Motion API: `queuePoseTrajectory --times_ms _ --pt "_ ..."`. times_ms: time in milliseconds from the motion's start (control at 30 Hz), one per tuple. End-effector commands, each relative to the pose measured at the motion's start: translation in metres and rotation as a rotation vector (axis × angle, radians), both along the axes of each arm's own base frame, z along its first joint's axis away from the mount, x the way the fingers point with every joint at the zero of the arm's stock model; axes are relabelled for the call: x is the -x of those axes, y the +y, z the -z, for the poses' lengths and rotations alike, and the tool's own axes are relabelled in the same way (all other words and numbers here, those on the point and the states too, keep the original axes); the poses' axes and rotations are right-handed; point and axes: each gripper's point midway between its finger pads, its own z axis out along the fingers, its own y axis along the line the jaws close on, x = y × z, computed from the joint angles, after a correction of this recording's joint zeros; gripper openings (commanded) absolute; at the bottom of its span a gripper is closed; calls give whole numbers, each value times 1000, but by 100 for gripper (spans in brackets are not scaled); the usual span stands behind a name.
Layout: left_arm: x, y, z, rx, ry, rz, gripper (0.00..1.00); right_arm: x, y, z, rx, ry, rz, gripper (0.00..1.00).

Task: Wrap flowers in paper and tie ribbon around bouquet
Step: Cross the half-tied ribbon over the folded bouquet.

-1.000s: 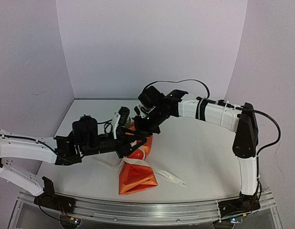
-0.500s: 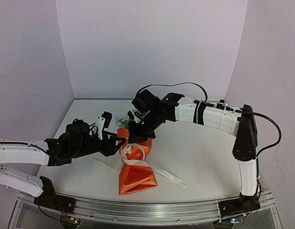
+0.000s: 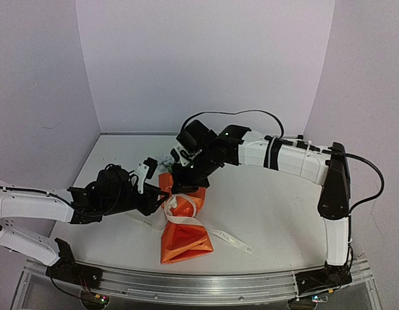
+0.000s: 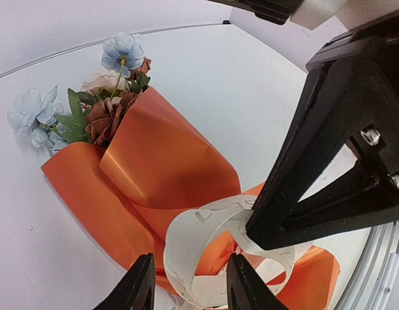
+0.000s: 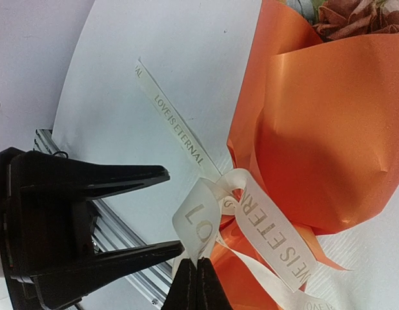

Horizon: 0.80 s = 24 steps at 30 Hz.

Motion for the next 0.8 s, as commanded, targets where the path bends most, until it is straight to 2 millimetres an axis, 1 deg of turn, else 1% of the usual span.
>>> queuePoseTrajectory --times_ms 0,167,300,400,433,467,567,633,667,733,767 --pt "-11 -14 -28 54 -65 5 39 1 6 -41 -72 -67 -7 0" --pt "-15 -22 -27 56 -66 18 35 2 6 -41 -69 -74 -13 0" --pt "-19 -24 -29 63 -76 5 30 4 6 -38 -55 -77 -18 0" --pt "-22 -23 -24 57 -71 -13 16 4 3 -38 -43 -93 -16 1" --pt "-23 -22 -24 62 -71 -19 12 4 2 -39 -40 -104 -16 3" --pt "-23 -21 -24 69 -71 -27 8 3 0 -41 -36 -116 -12 8" --pt "-29 -9 -23 90 -65 -108 0 3 -10 -46 -11 -175 -11 29" --pt "-30 1 -20 107 -55 -153 0 6 -19 -52 -2 -227 -16 41" --pt "-31 4 -21 126 -47 -173 0 7 -23 -50 7 -256 -22 45" --pt "-30 8 -20 151 -25 -189 0 11 -27 -54 2 -317 -26 49" --pt "-29 9 -19 160 -14 -193 0 14 -30 -51 2 -338 -27 51"
